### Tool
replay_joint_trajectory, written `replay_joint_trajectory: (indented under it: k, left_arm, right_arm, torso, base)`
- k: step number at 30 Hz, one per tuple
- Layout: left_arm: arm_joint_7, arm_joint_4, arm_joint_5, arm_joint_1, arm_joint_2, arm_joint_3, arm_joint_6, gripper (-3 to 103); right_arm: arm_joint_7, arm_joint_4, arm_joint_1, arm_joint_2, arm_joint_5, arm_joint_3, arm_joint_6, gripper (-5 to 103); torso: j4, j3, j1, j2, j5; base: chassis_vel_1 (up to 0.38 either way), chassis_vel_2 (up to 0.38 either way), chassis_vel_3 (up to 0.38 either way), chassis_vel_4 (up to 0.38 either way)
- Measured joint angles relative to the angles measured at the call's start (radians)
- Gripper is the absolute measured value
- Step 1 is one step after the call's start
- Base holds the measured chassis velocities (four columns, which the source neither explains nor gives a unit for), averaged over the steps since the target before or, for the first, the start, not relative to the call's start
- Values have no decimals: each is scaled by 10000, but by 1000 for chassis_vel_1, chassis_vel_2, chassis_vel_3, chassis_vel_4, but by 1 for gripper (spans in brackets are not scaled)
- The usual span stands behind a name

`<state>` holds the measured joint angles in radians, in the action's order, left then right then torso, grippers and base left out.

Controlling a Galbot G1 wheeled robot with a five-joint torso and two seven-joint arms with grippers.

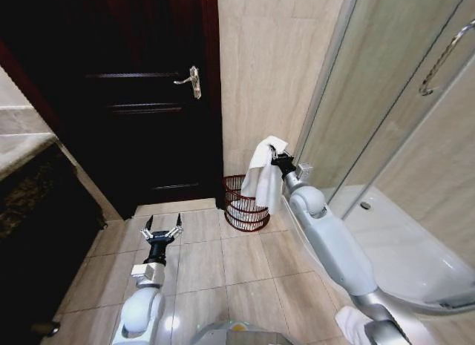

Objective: Discard the used towel into the hamper.

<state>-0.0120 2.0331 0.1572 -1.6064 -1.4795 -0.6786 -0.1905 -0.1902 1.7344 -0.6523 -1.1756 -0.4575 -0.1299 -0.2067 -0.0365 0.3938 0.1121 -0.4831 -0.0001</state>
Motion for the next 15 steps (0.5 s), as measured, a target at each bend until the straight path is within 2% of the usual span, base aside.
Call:
replay_joint_trajectory:
  k: [10,15]
  left_arm:
    - [58,-327,-107,469,55,166,-46,100]
    - [90,-322,-253,618,17,343,26,100]
  right_arm:
    - [113,-145,-245,-168,360,-84,27,7]
    - [152,-143,-357,-148,375,-153,87,7]
  torso:
    - [1,25,19,-47,0]
    - [0,38,30,-65,0]
  base:
    - [0,0,0,0]
    - [-61,72,65,-57]
